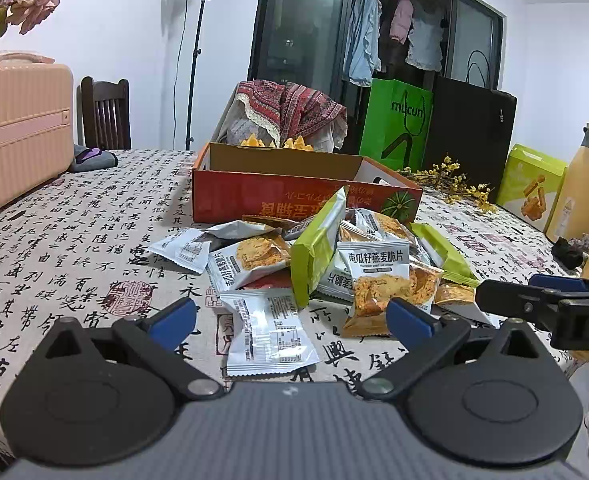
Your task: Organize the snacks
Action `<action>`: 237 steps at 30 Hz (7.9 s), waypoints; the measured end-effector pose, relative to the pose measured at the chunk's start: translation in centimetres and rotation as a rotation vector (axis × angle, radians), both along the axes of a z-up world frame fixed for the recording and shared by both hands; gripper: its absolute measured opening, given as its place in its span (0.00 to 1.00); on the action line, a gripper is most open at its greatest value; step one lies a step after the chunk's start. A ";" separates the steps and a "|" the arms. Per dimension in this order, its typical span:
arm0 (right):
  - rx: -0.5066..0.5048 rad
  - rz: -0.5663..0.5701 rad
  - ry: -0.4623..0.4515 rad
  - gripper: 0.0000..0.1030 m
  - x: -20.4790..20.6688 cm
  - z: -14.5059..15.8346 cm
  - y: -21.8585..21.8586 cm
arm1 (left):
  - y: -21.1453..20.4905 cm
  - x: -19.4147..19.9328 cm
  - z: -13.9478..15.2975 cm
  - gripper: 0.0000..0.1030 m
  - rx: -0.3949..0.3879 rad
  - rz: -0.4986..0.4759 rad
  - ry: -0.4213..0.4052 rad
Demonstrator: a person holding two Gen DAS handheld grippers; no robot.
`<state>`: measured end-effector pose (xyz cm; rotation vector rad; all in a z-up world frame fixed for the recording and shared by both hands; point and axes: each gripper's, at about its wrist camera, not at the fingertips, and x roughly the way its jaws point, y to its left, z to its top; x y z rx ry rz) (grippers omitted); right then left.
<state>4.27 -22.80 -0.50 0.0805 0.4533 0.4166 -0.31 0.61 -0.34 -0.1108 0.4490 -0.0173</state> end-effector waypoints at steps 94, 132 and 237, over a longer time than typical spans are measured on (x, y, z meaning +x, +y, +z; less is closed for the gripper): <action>-0.069 0.047 -0.037 0.89 3.7 -1.4 3.2 | 0.0 6.5 -2.1 0.47 0.098 0.120 0.225; -0.068 0.020 -0.178 0.44 7.0 4.0 4.6 | 4.0 7.6 6.2 0.47 0.006 0.115 -0.052; -0.212 0.166 0.140 0.66 10.4 -4.1 -2.3 | 4.9 6.0 2.2 1.00 0.007 0.135 0.109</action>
